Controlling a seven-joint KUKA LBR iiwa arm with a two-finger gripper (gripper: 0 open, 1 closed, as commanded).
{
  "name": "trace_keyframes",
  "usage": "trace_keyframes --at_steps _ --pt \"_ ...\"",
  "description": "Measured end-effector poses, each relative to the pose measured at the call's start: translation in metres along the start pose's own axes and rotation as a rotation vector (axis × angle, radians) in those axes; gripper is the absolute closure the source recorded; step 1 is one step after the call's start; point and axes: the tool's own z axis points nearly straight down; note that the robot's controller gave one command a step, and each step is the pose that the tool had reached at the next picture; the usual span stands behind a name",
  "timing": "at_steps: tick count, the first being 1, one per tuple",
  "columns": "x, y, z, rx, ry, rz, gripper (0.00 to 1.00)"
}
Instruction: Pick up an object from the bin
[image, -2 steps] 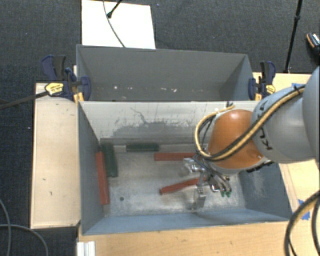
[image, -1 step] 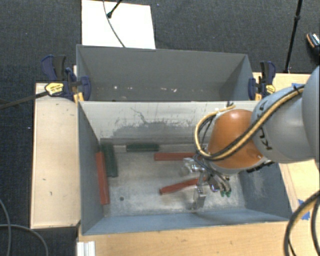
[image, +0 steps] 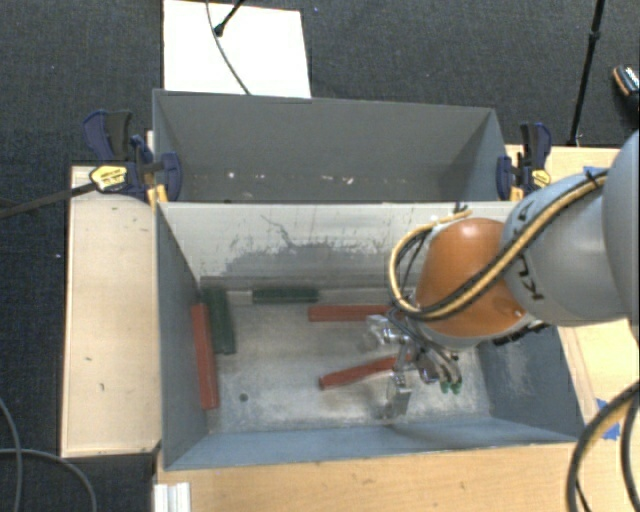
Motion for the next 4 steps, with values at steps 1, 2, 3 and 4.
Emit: trace_keyframes --at_steps 1,2,3,4 --pt "0.0 0.0 0.0 0.0 -0.001 0.008 0.0" --pt "0.0 0.0 -0.001 0.0 -0.001 0.01 1.0" --pt "-0.001 0.0 -0.015 0.0 -0.004 0.015 1.0" --pt "-0.002 0.001 -0.028 0.0 -0.006 0.017 1.0"
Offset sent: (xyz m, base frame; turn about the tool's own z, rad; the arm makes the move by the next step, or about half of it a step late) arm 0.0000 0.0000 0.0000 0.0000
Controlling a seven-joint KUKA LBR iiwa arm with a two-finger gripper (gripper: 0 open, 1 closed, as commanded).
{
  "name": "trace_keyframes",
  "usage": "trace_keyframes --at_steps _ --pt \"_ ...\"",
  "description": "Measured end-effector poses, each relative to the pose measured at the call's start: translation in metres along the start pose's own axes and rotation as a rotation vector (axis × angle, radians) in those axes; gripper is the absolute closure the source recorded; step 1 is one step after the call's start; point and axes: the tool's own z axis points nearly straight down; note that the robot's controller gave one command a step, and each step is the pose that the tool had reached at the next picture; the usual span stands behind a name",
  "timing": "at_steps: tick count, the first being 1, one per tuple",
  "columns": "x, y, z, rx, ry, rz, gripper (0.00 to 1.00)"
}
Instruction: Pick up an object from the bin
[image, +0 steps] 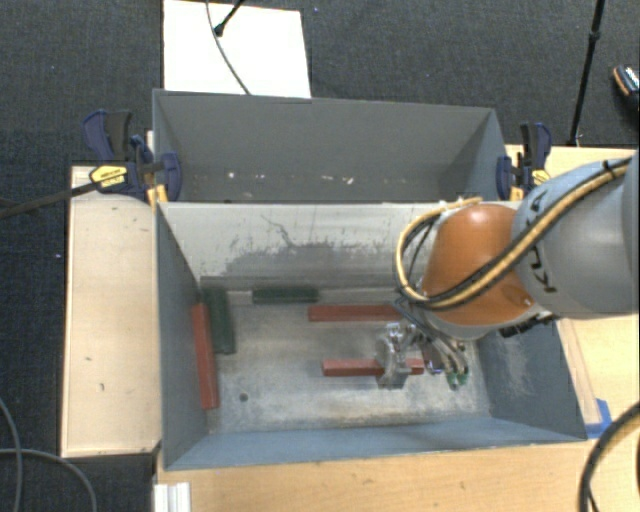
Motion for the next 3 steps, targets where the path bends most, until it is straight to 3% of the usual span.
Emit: trace_keyframes --at_steps 3 --pt "-0.004 0.0 -0.07 0.001 0.001 0.006 1.0"
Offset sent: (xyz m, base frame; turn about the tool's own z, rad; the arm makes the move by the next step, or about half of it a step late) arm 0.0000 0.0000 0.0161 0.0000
